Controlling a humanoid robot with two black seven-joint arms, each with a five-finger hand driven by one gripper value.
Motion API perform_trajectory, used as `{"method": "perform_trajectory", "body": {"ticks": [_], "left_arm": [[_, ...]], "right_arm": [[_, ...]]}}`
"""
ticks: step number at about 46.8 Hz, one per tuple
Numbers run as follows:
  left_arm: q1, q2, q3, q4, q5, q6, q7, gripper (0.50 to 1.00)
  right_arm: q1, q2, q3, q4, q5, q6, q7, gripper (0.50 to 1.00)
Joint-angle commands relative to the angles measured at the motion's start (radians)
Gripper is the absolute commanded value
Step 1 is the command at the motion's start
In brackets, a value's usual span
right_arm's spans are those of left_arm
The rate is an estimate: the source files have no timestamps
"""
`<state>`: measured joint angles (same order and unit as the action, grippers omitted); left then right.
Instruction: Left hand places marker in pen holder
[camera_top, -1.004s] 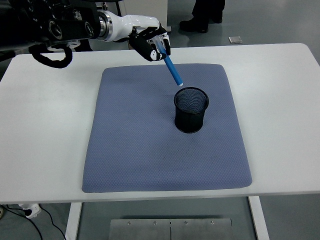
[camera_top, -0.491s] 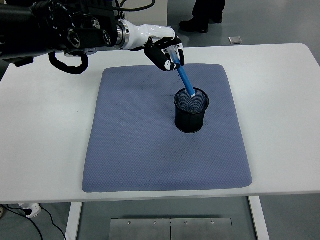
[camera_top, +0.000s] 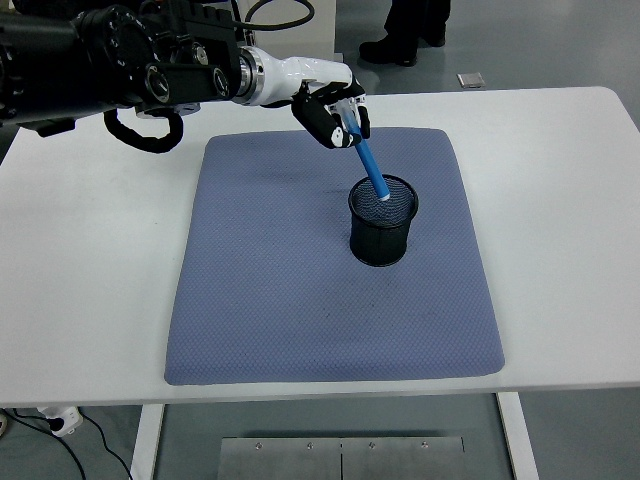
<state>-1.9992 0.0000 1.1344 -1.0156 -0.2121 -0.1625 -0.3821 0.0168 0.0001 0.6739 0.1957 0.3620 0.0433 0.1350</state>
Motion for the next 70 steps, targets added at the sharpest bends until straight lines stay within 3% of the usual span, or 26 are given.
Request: {"method": "perform_trajectory", "body": {"ticks": [1,50,70], "left_arm": [[0.0,0.0,0.001,0.0,0.0,0.0,0.0,0.5],[0.008,0.0,0.01,-0.003,0.005,-0.002,0.003,0.5],[0.008,0.0,0.01,-0.003,0.005,0.052,0.002,0.5]], "right_arm": [[0.0,0.0,0.0,0.001,0.0,0.0,0.0,1.0],[0.0,0.0,0.0,-0.001,0.0,0.0,0.0,1.0],[0.0,0.0,0.001,0.001,0.0,0.0,0.0,1.0]]}}
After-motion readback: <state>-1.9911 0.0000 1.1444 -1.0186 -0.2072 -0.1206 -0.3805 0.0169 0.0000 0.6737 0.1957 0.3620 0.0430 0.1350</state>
